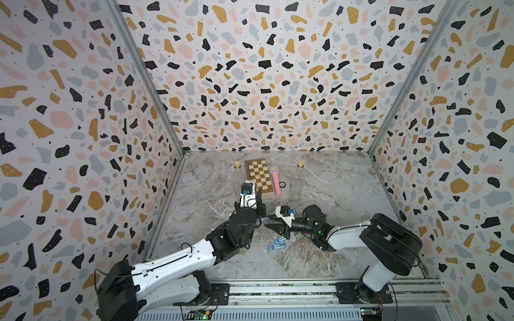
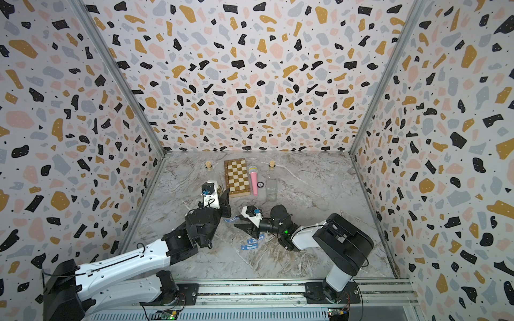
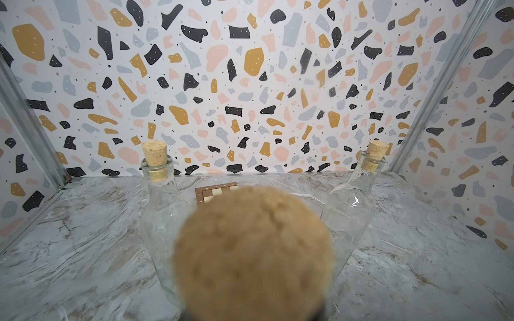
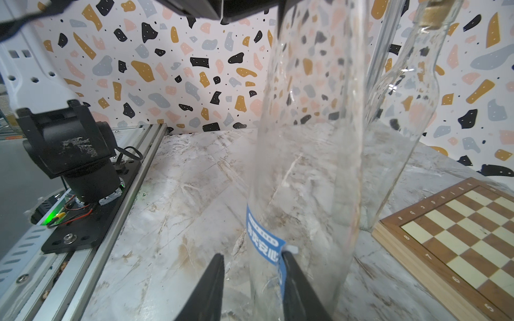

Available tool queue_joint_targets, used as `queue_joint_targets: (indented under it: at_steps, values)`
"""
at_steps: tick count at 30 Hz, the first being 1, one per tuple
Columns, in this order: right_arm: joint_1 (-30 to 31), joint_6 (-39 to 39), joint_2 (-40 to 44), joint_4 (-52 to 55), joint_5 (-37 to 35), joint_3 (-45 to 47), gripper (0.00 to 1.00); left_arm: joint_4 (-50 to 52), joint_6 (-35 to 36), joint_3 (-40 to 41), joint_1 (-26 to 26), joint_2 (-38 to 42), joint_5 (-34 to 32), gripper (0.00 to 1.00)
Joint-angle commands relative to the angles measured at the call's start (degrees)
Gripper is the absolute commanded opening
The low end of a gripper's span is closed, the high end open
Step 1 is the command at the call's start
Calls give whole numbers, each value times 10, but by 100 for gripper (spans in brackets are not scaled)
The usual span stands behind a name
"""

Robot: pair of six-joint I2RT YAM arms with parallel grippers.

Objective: Remove the label from the bottle
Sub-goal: Tear open the label from the bottle.

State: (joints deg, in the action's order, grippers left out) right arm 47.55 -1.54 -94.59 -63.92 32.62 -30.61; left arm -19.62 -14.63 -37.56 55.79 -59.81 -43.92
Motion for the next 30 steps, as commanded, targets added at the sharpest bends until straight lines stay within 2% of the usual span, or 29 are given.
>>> queue_joint_targets:
  at_steps: [1,14,30]
  values:
    - [3,2,9,-11,-26,-19,35,-6,-13,-1,10,2,9,0]
    - [4,24,-9,-21,-43,-30,22,-11,-14,-3,16,1,11,0]
    - [14,44,-32,-27,-75,-48,11,-20,-18,5,18,6,12,0]
